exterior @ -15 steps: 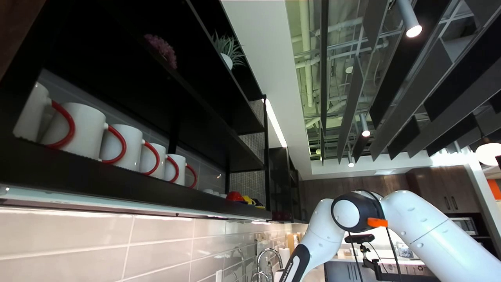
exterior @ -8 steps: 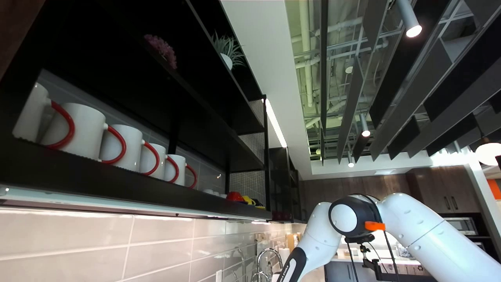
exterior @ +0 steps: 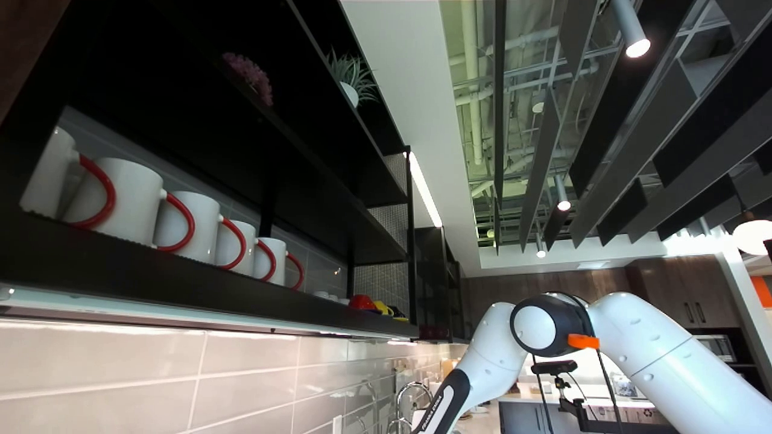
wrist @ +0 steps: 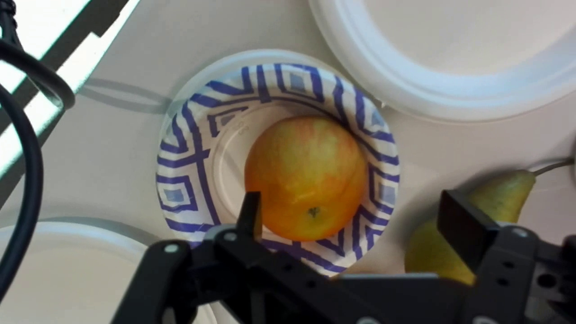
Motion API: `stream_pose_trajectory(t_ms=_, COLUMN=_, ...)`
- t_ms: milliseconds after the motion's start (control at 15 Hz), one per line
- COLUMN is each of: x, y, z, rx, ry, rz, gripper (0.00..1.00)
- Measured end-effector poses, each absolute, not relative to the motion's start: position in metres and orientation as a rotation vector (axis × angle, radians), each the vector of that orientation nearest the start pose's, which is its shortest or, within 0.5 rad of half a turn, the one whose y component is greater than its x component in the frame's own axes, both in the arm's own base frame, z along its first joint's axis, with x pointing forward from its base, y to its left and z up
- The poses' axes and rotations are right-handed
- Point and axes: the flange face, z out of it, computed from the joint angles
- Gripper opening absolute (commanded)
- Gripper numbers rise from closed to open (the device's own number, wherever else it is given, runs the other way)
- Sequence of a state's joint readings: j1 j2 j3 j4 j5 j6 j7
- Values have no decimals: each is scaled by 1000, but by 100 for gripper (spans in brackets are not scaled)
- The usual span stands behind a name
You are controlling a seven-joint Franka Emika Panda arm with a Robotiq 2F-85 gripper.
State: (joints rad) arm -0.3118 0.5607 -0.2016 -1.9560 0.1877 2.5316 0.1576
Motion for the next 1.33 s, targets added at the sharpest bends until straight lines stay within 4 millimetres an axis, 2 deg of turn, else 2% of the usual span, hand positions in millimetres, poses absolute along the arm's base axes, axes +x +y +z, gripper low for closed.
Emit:
stream_pose_trajectory(t_ms=333, x=550, y=-271, z=209, rx=-2712, ry=1296, rz=33, gripper=100)
stream_pose_trajectory(t_ms=600, x=559, y=-247, z=206, rx=-2703, ry=1282, rz=63, gripper=100)
stream_pose_trajectory(t_ms=1000, x=558, y=-251, z=205, rx=-2691, ry=1330, rz=54, gripper=100)
stream_pose_trajectory(t_ms=1333, x=564, y=-241, z=183, rx=-2638, ry=1466, rz=68, gripper=100)
